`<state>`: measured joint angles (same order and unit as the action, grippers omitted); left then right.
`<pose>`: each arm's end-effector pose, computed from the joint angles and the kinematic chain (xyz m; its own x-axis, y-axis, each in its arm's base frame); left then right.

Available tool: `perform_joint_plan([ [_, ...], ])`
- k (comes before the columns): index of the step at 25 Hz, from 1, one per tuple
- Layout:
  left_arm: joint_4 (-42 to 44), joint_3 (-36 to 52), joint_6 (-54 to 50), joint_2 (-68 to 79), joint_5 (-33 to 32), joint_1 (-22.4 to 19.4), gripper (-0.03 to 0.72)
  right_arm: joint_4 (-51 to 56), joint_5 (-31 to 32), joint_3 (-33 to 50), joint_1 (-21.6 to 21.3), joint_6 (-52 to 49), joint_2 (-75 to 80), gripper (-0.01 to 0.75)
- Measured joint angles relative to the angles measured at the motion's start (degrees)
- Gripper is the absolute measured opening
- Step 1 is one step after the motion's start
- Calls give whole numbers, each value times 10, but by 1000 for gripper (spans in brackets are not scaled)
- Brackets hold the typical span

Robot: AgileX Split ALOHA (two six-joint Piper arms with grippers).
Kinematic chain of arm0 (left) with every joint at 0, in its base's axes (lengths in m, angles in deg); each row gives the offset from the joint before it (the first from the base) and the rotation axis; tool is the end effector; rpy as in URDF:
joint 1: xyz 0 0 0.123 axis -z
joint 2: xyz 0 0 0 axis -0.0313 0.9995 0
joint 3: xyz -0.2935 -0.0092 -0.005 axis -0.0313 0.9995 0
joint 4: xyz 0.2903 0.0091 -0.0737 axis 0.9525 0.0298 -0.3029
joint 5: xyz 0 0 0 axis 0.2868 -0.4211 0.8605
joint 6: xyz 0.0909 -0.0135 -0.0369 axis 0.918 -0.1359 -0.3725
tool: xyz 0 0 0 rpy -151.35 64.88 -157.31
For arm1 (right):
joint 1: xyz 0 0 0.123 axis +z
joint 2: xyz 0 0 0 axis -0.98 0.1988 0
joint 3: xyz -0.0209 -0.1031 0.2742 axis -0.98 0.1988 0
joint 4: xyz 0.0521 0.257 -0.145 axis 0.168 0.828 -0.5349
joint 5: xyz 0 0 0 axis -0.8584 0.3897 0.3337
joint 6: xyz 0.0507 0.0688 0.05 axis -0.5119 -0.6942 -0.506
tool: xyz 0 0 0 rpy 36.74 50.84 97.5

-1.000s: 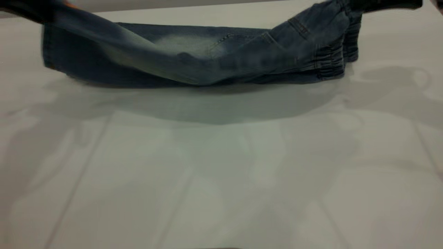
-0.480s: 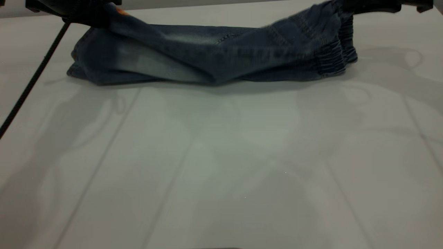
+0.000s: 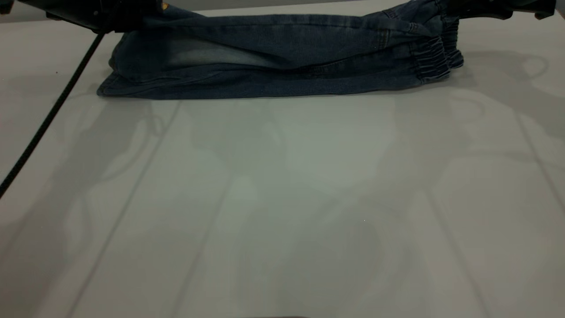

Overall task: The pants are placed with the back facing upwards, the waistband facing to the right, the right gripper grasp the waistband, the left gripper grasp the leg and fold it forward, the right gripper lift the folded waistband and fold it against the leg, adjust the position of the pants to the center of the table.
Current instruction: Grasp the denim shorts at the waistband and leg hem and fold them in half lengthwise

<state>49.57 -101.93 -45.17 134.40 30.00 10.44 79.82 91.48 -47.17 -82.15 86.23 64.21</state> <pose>0.4874 -0.0655 0.0670 -0.5165 0.0085 -0.8562 0.0410 0.9990 -0.0148 0.4766 0.0100 0.0592 -0.7250 0.3790 -0.5751 0.0316 0.8524 0.5219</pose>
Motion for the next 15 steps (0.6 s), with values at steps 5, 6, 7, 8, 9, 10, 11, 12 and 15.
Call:
perform_joint_plan([
  [5, 9, -1, 19, 13, 40, 0, 80, 1, -11, -17, 0, 19, 7, 89],
  [6, 15, -1, 29, 15, 51, 0, 93, 2, -13, -21, 0, 29, 7, 117],
  [7, 20, -1, 40, 16, 59, 0, 116, 2, -15, -25, 0, 38, 7, 147],
  [8, 22, -1, 55, 17, 70, 0, 146, 2, -16, -29, 0, 47, 8, 190],
  [9, 22, -1, 71, 17, 79, 0, 175, 2, -17, -34, 0, 57, 9, 241],
  [10, 23, -1, 89, 17, 87, 0, 216, 3, -17, -38, 0, 67, 10, 297],
  [11, 23, -1, 105, 17, 95, 0, 260, 3, -18, -41, 0, 73, 10, 347],
  [12, 23, -1, 123, 17, 104, 0, 304, 4, -19, -44, 0, 78, 10, 409],
  [15, 17, -1, 146, 17, 120, 0, 421, 5, -27, -51, 0, 77, 10, 570],
])
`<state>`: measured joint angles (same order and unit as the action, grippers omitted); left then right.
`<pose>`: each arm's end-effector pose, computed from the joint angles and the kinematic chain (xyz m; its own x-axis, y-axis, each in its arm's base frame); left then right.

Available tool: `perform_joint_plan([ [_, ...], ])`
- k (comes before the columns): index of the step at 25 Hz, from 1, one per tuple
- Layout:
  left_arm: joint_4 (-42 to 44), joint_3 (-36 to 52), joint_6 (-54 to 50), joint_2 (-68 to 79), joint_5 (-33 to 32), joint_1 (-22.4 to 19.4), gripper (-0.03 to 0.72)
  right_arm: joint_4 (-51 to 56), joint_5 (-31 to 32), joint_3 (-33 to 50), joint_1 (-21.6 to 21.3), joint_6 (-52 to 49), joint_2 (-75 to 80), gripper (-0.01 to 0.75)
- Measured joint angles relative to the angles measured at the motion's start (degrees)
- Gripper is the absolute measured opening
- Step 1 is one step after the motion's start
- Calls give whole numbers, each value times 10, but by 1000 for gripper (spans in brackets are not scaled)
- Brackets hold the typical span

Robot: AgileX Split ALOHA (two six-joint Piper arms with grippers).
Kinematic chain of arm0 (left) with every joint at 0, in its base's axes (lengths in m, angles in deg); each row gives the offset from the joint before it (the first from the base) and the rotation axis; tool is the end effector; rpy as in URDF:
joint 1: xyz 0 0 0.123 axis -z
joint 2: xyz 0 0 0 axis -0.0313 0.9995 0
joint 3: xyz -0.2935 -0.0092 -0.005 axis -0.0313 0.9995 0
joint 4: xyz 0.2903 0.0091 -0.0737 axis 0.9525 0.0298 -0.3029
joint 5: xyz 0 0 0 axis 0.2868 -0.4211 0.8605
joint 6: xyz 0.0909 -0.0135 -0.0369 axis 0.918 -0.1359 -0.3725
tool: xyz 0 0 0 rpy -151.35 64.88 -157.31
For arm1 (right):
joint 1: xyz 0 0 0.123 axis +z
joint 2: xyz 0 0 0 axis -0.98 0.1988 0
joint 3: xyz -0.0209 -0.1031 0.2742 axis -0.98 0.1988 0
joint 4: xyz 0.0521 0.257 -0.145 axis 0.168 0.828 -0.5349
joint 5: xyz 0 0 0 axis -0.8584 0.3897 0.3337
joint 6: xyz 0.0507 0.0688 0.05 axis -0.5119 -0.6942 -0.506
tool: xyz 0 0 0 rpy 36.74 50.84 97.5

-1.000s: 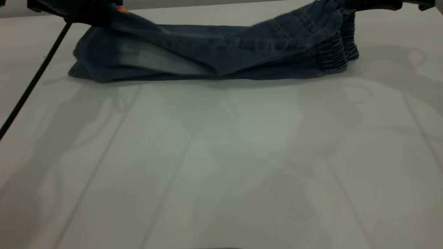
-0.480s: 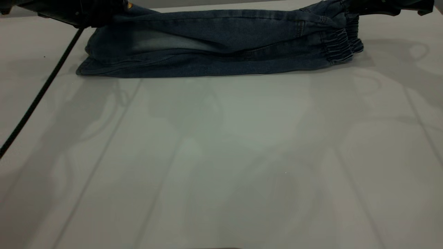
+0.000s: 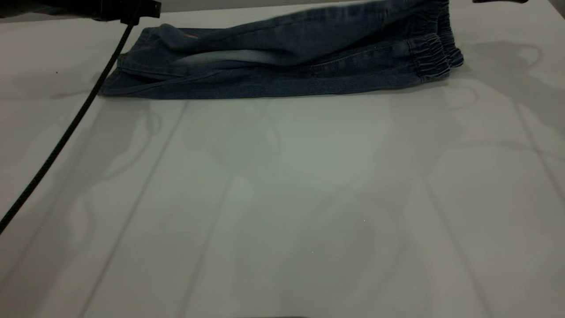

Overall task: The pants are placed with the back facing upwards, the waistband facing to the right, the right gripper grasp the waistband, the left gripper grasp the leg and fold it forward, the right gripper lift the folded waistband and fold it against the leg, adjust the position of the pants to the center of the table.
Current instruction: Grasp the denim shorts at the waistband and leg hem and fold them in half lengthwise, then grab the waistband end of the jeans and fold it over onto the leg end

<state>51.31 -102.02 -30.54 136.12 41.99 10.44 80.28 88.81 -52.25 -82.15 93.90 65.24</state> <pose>0.4953 -0.0634 0.0711 -0.3344 0.2845 -0.8985 0.1199 0.9584 0.2589 0.4999 0.0043 0.0738 -0.6745 0.2664 -0.6885 -0.0570 0.9110 0.4083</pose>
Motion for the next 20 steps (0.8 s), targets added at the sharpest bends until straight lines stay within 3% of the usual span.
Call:
perform_joint_plan([
  [2, -17, -1, -2, 0, -7, 0, 472, 0, -10, 0, 0, -18, 0, 645],
  [4, -38, -1, -14, -5, -44, 0, 500, -5, -17, 0, 0, -41, 0, 670],
  [9, -50, -7, -28, -34, -251, 0, 510, -85, 5, 0, -1, -146, 0, 640],
  [16, -49, -94, -30, -46, -534, 0, 511, -306, 48, -1, -2, -321, 1, 606],
  [20, -48, -134, -29, -46, -581, 6, 512, -289, 50, -1, -2, -296, 11, 588],
])
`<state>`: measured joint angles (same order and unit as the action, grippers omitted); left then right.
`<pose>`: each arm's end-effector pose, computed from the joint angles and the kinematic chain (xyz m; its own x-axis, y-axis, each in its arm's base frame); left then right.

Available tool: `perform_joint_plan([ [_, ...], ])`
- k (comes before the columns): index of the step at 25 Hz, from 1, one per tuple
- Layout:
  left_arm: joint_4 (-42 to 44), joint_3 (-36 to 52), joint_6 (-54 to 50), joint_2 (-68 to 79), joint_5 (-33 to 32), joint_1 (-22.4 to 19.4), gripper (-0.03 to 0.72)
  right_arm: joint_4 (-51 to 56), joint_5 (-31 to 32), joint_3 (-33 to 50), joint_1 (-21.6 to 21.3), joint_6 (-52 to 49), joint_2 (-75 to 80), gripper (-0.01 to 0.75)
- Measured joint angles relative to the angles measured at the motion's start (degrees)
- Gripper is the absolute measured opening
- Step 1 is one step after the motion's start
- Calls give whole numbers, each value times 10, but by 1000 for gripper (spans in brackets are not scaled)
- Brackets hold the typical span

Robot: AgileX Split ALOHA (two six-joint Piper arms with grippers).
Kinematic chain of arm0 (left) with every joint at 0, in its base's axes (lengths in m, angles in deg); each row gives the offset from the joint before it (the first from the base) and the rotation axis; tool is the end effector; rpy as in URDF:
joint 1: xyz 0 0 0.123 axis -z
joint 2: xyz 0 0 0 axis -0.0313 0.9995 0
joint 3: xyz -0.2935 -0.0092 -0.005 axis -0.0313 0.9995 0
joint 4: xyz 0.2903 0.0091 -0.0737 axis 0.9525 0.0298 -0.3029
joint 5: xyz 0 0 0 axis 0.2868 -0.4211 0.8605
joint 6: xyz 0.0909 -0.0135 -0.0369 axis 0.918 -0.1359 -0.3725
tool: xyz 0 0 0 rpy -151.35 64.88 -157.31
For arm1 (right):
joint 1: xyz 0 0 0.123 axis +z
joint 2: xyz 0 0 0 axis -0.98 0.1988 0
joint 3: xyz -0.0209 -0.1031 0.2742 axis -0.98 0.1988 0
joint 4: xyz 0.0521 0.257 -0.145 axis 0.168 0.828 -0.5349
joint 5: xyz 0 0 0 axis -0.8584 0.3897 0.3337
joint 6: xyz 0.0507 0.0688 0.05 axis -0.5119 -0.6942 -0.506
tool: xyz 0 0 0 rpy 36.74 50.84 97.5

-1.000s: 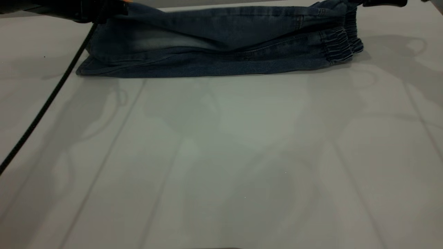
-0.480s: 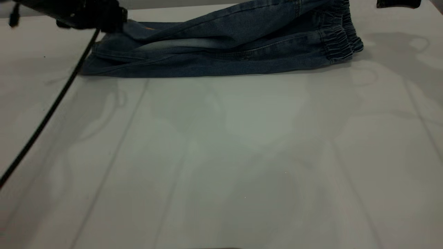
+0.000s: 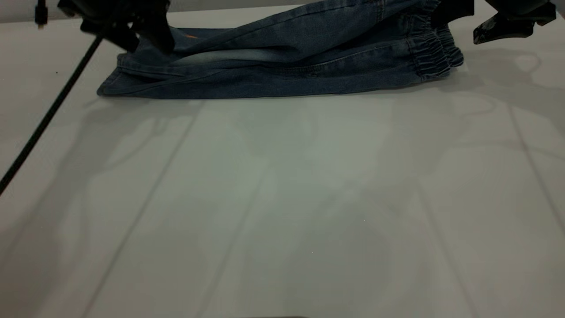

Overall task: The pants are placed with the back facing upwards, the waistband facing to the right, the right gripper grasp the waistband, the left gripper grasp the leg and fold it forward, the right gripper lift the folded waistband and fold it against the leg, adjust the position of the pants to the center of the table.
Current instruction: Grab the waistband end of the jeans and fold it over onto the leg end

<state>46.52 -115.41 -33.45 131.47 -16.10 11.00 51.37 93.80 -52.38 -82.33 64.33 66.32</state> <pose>0.4910 -0.0935 0.1109 -0.8208 0.2321 -0.5219 0.3111 0.9480 -0.0677 0.4827 0.0112 0.0535 -0.8290 0.2392 -0.5054 -0.0271 0.8856 0.4636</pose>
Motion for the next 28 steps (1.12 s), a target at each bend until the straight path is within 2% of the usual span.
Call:
perform_joint_plan([
  [7, -75, -28, 4, 9, 0, 42, 512, 149, 122, 0, 21, 142, 13, 573],
  [13, -114, -54, 7, 65, 23, 87, 514, 197, 137, -1, 63, 219, 13, 573],
  [15, -123, -71, 7, 90, 49, 101, 514, 203, 136, -1, 72, 235, 13, 573],
  [17, -124, -93, 12, 117, 98, 111, 514, 205, 136, -1, 73, 242, 13, 573],
  [19, -127, -117, 41, 149, 176, 117, 514, 205, 133, -1, 70, 242, 13, 573],
  [22, -131, -137, 106, 179, 337, 117, 514, 205, 132, -1, 59, 239, 13, 573],
  [24, -136, -140, 129, 176, 389, 115, 514, 205, 126, -1, 47, 231, 13, 573],
  [26, -147, -144, 134, 157, 365, 114, 514, 203, 113, -1, 32, 213, 13, 573],
  [28, -152, -146, 134, 138, 266, 114, 514, 202, 97, -1, 10, 189, 13, 573],
])
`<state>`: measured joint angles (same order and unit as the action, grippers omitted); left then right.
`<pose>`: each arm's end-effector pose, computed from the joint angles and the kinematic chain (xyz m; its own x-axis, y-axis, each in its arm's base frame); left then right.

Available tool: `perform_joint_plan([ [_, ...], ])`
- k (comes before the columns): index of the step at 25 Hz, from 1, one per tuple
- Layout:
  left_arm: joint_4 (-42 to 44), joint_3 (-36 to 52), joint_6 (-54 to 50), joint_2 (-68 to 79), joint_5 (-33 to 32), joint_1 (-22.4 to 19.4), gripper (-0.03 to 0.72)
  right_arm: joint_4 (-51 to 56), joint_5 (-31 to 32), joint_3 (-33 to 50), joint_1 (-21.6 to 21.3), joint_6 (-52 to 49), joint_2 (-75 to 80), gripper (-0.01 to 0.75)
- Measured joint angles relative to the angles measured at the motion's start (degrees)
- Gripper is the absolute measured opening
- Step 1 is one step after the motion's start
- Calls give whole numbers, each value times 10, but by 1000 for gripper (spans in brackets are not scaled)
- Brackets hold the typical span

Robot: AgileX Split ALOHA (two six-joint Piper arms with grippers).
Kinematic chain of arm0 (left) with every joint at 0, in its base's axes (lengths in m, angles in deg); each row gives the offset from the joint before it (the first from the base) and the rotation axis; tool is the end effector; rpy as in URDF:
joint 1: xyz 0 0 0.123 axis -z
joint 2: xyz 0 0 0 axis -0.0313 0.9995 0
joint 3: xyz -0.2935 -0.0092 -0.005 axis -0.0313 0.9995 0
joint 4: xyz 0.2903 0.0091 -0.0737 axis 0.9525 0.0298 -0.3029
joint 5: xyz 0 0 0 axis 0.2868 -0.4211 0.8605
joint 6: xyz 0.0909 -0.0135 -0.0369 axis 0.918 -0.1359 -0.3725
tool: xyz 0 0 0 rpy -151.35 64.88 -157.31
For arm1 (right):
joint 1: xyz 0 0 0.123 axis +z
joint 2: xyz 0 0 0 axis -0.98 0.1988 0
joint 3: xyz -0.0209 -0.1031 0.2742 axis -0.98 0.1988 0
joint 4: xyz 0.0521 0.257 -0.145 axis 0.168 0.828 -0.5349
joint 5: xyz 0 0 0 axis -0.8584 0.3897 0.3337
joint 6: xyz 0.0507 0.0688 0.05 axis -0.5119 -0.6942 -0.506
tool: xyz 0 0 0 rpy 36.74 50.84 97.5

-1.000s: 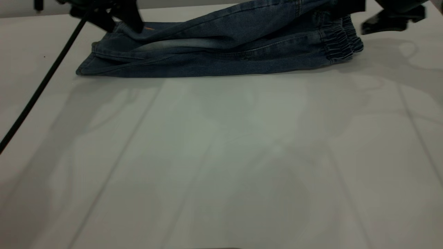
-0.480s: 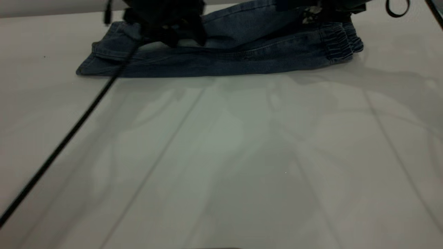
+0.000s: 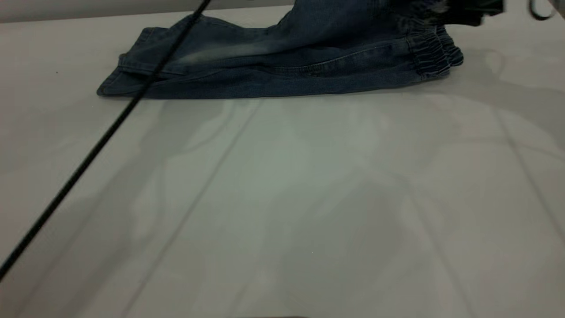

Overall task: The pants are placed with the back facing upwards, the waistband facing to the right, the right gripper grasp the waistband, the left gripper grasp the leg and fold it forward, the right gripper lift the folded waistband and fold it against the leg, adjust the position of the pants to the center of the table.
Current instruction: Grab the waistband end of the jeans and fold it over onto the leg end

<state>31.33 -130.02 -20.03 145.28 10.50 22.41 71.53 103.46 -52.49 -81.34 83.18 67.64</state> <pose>0.5451 -0.2051 0.0930 -0.4951 0.2253 -0.8391 0.3704 0.9284 0.0307 0.4885 0.0348 0.0607 -0.7727 0.2601 -0.5790 -0.1801 0.7849 0.5929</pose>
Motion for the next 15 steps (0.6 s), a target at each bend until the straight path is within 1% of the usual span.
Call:
perform_joint_plan([
  [1, 0, 0, 0, -8, -57, 0, 514, -3, -11, 0, -10, -10, 0, 573],
  [3, 0, -1, 0, -14, -148, 0, 514, -11, -33, 0, -36, -22, 0, 573],
  [4, 0, -1, 0, -14, -183, 0, 514, -14, -45, 0, -47, -25, 0, 573],
  [6, 1, -1, 0, -14, -220, 0, 514, -24, -65, 0, -64, -28, 3, 573],
  [8, 1, -1, 0, -14, -223, 0, 514, -27, -75, 0, -71, -30, 11, 573],
  [11, 2, -1, 0, -14, -220, 0, 514, -26, -78, 0, -70, -14, 34, 573],
  [15, 2, -1, 0, -14, -218, 0, 514, -4, -87, -5, -68, 69, 62, 573],
])
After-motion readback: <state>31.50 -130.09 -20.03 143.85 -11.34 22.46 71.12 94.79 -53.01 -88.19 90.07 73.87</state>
